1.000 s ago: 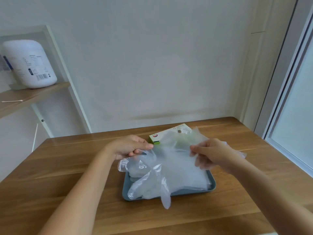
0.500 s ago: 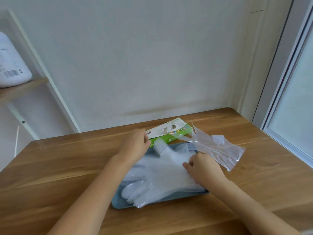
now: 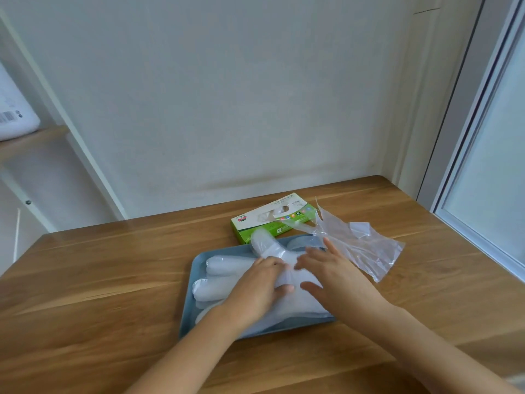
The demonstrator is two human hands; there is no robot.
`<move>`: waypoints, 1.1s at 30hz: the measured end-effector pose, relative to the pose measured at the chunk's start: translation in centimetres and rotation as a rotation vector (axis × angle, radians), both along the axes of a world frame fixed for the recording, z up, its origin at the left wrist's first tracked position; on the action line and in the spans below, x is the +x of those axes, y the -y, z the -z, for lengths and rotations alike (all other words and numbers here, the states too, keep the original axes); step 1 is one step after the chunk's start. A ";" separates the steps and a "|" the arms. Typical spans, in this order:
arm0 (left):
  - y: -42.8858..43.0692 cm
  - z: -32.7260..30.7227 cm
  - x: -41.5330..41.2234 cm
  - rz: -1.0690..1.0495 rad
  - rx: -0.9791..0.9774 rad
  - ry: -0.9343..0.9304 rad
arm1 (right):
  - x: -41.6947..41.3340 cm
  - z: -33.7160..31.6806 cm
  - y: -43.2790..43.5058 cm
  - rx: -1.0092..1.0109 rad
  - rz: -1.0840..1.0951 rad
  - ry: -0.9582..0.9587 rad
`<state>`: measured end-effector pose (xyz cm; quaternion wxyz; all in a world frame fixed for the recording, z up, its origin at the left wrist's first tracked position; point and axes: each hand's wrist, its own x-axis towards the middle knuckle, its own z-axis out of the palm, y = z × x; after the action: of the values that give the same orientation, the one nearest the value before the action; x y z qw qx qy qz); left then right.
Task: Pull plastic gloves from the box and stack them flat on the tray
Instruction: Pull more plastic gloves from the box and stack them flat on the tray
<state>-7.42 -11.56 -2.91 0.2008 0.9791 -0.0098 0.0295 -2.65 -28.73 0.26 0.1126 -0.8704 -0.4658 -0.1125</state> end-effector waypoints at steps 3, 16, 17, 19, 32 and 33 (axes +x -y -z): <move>-0.6 -0.2 0.1 0.055 0.151 -0.029 | 0.8 0.4 0.6 -0.344 -0.007 -0.131; -4.8 -0.6 1.1 -0.028 0.414 -0.201 | 1.9 -0.4 1.7 -0.419 -0.022 -0.298; -5.0 -0.6 1.1 -0.033 0.392 -0.205 | 1.9 -0.5 2.2 -0.347 0.000 -0.338; -5.1 -1.0 1.2 -0.048 0.331 -0.207 | 2.2 -0.3 3.5 -0.183 0.065 -0.372; 2.8 -4.4 1.2 0.039 -0.016 0.172 | 6.8 2.1 6.9 -0.066 0.411 -0.168; 3.2 -4.7 1.0 0.011 -0.103 0.156 | 7.2 1.9 6.8 -0.059 0.427 -0.146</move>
<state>-6.38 -14.81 1.84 0.2497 0.9622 -0.0290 0.1050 4.51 -35.55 -1.60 0.0941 -0.9581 -0.2646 -0.0566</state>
